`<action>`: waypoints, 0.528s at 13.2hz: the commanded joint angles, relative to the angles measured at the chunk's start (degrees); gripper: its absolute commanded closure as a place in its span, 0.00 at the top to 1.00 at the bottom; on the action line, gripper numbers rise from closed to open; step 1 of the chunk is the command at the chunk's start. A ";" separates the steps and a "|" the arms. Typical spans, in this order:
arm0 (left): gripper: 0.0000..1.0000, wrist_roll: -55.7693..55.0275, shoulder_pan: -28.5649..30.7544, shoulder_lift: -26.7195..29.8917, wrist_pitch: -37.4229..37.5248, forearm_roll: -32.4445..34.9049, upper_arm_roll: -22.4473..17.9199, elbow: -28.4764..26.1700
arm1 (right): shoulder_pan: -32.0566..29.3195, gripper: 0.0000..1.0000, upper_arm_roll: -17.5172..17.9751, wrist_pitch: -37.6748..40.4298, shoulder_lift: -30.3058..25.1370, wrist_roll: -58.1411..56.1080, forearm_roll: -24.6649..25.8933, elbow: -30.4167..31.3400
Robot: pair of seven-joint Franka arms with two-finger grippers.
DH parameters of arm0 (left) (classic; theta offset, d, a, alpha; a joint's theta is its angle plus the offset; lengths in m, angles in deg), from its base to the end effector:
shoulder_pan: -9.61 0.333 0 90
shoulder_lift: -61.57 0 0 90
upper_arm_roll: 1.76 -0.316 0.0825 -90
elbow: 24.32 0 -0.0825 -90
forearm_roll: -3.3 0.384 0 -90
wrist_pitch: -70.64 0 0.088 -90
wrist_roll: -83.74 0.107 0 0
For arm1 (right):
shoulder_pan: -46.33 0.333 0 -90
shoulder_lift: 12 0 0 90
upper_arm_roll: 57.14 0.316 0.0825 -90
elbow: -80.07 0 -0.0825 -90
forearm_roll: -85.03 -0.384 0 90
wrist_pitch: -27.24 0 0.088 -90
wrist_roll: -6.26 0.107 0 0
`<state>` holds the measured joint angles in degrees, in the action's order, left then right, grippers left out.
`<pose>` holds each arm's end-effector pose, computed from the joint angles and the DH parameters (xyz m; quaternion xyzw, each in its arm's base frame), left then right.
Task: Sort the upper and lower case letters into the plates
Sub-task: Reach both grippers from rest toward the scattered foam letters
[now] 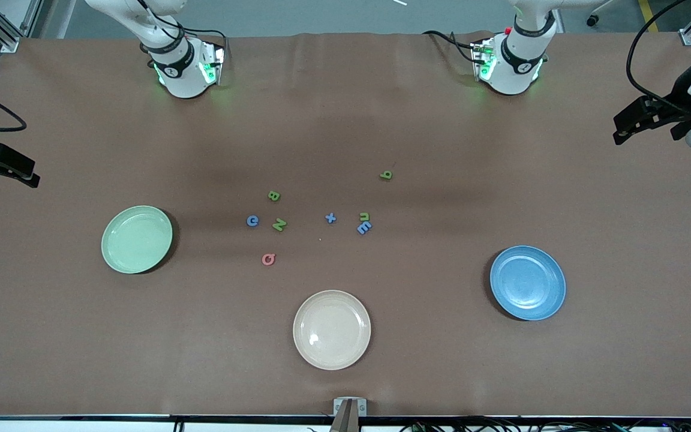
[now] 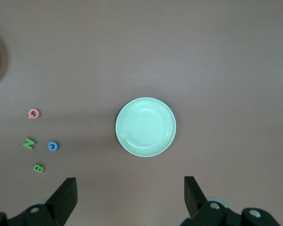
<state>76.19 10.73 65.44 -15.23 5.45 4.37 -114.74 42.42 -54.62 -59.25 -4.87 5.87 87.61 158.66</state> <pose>0.5243 -0.0439 0.6512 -0.9995 -0.0235 0.0036 0.0229 0.5869 -0.0212 0.6416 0.9997 -0.0104 0.0065 0.0198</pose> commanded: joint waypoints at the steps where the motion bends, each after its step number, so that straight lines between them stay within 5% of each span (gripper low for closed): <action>1: 1.00 1.40 0.19 -0.53 0.79 -0.40 0.20 1.30 | -0.65 1.00 0.46 0.44 0.43 -0.23 -0.83 -1.07; 7: 1.00 1.92 -0.33 -2.63 0.62 -0.66 0.90 1.82 | -1.62 1.00 0.46 0.52 0.52 0.04 -4.79 -1.07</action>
<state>76.50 10.54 64.73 -15.22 5.45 4.93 -114.73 41.84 -54.62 -59.25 -4.79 5.89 84.54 158.66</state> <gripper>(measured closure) 0.000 0.000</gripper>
